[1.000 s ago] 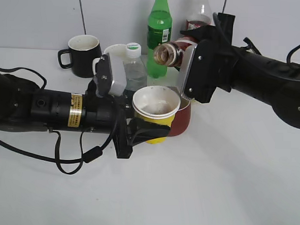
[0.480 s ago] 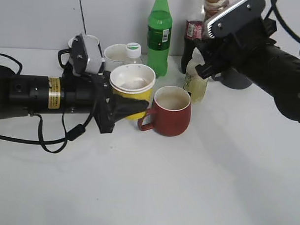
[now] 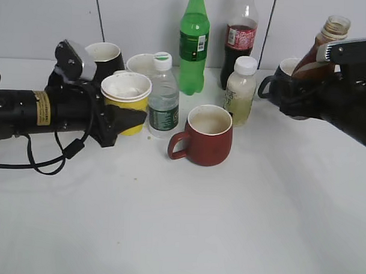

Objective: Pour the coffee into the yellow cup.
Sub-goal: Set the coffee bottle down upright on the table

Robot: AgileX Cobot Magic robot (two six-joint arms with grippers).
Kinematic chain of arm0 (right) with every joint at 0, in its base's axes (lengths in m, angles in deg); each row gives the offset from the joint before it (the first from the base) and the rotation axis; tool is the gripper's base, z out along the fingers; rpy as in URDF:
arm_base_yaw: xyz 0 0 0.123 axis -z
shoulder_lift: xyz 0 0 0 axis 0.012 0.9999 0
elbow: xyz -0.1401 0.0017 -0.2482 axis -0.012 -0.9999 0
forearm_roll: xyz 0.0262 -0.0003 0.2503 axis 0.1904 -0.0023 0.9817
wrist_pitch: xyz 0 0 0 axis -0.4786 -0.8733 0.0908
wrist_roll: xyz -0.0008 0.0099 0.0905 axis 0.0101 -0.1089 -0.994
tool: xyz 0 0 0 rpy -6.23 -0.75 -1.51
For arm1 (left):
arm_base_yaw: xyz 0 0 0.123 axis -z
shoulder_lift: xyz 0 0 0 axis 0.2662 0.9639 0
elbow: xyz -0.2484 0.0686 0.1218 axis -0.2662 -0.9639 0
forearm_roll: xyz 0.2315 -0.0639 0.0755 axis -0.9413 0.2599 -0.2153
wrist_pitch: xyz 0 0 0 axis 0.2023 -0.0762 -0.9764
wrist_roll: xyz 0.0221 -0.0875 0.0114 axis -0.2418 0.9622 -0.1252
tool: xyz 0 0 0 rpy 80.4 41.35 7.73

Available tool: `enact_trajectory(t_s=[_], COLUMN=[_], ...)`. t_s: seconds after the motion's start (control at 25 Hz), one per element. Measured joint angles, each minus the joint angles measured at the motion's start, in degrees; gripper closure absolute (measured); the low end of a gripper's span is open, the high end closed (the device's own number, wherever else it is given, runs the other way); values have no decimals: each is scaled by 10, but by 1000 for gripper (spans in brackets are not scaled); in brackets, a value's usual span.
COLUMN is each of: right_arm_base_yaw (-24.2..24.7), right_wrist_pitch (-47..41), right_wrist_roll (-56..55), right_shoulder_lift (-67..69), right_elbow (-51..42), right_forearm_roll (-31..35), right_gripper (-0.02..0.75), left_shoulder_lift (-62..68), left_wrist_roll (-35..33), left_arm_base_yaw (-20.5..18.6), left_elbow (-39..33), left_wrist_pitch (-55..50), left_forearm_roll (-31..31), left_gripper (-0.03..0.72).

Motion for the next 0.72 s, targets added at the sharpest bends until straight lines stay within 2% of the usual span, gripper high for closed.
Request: enact_trajectory(t_s=[0.28,0.72], right_arm_base_yaw=[1,1], right_wrist_pitch=[65,85], right_wrist_roll=[-8,-8], right_shoulder_lift=[78,106], right_elbow=[-3,6], right_forearm_roll=[-18,-24], right_gripper=[237,237], left_shoulder_lift=[29,116], left_wrist_roll=[-33,-139], left_arm_base_yaw=[-2,-2], left_elbow=[0,0], left_wrist_pitch=[-4,52], left_forearm_roll=[57,140], left_gripper=[305,305])
